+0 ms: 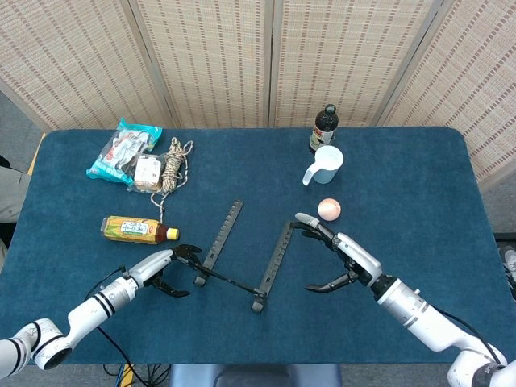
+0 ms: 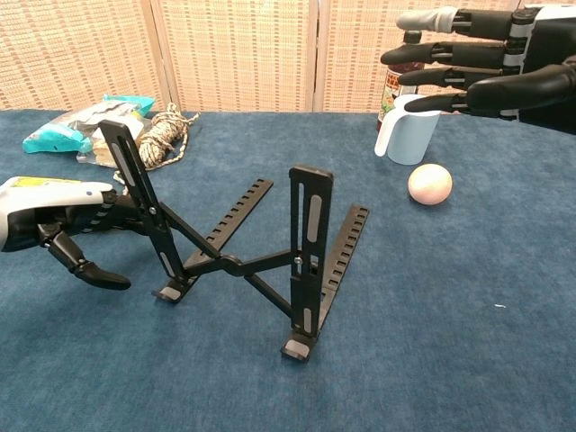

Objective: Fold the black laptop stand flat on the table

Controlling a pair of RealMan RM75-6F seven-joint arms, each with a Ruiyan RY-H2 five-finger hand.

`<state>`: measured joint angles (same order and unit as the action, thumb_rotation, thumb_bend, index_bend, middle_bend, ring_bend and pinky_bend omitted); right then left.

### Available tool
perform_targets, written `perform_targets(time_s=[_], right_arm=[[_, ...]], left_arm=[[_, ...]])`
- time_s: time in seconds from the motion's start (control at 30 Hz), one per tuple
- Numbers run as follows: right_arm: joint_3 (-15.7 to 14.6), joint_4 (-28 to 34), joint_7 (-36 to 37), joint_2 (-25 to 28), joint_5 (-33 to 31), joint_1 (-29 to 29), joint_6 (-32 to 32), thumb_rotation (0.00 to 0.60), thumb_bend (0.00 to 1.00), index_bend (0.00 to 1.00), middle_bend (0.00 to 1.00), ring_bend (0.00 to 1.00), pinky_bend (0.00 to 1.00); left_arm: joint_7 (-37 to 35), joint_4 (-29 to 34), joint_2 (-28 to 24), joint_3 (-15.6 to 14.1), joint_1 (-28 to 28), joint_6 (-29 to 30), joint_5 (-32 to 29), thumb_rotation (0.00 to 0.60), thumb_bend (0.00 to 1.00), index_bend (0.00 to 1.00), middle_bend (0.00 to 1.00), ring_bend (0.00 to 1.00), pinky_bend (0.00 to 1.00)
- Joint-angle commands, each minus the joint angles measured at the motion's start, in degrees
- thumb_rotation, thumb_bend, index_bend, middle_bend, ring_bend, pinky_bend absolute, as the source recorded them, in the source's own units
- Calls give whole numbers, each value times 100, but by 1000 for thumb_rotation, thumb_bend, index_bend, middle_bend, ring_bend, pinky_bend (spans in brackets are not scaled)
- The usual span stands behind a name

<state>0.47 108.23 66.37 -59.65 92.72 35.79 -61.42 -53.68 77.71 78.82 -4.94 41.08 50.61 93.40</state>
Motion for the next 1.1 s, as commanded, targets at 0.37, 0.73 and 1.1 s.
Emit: perform_targets(time_s=[0.37, 0.73, 1.1], right_arm=[[-2, -48, -124, -21, 45, -17, 37, 600, 4, 0, 119, 33, 91], [-261, 178, -1089, 514, 239, 406, 1069, 600, 89, 0, 81, 0, 71], [-190, 242, -1482, 485, 157, 708, 1465, 600, 37, 0, 42, 0, 60]], left_arm=[[-23, 56, -70, -101, 46, 15, 2, 600, 135, 316, 124, 55, 40], [739, 282, -433, 141, -237, 588, -325, 600, 135, 302, 124, 55, 40], [1964, 844, -880, 325, -808, 1240, -791, 600, 135, 293, 124, 53, 40]])
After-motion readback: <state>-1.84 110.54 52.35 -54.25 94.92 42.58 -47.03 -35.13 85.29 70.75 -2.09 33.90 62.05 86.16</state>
